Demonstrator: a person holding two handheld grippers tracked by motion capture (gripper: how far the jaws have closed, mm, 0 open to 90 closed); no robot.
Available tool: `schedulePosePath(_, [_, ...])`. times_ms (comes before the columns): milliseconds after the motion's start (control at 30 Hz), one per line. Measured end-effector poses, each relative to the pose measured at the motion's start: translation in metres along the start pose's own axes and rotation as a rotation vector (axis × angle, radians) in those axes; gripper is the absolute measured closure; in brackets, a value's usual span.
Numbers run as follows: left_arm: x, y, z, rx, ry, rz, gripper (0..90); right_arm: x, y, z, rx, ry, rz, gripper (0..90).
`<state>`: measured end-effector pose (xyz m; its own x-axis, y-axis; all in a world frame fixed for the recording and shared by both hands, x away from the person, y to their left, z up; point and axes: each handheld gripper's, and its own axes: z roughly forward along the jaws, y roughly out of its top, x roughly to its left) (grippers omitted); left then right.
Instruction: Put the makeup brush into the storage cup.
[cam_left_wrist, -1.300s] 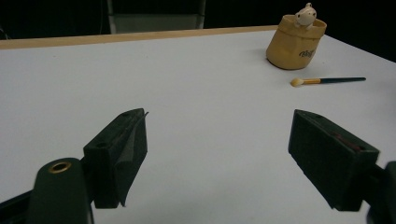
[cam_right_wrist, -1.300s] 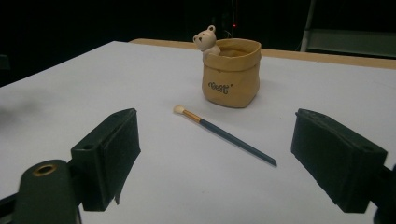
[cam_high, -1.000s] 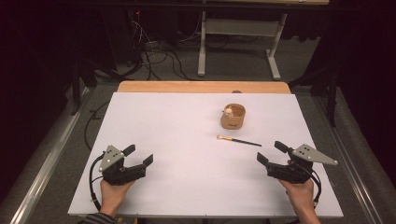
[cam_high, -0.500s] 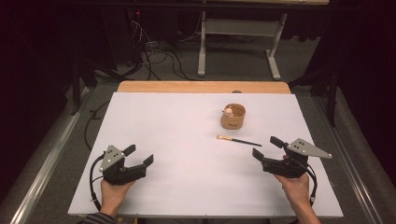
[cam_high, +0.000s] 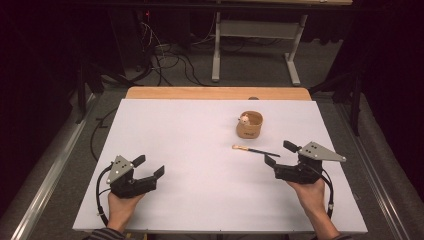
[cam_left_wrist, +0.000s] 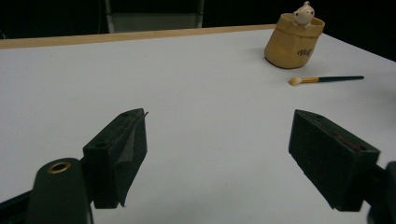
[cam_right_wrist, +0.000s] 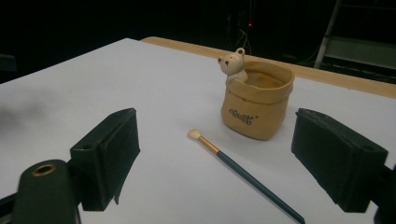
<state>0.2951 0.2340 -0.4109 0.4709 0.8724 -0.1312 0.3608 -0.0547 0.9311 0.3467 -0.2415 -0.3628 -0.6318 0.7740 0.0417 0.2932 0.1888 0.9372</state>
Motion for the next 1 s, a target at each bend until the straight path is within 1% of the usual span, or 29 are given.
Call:
schedulePosePath(67, [0.000, 0.000, 0.000, 0.000, 0.000, 0.000, 20.0, 0.001, 0.002, 0.003, -0.002, 0.007, -0.010, 17.3])
schedulePosePath(233, [0.000, 0.000, 0.000, 0.000, 0.000, 0.003, 20.0, 0.001, 0.005, 0.007, -0.006, 0.016, -0.010, 17.7])
schedulePosePath(333, [0.000, 0.000, 0.000, 0.001, -0.001, 0.003, 20.0, 0.001, 0.008, 0.010, -0.007, 0.023, -0.003, 18.2])
schedulePosePath(433, [0.000, 0.000, 0.000, 0.000, -0.001, 0.004, 20.0, 0.001, 0.009, 0.012, -0.008, 0.019, 0.004, 18.3])
schedulePosePath(533, [0.000, 0.000, 0.000, -0.002, -0.001, 0.002, 20.0, 0.000, 0.010, 0.016, -0.008, 0.028, 0.011, 18.4])
schedulePosePath(733, [0.000, 0.000, 0.000, -0.001, -0.002, 0.003, 20.0, 0.000, 0.012, 0.023, -0.007, 0.029, 0.019, 18.8])
schedulePosePath(1000, [-0.001, 0.000, 0.000, -0.001, -0.004, 0.004, 20.0, 0.002, 0.018, 0.032, -0.003, 0.033, 0.010, 19.2])
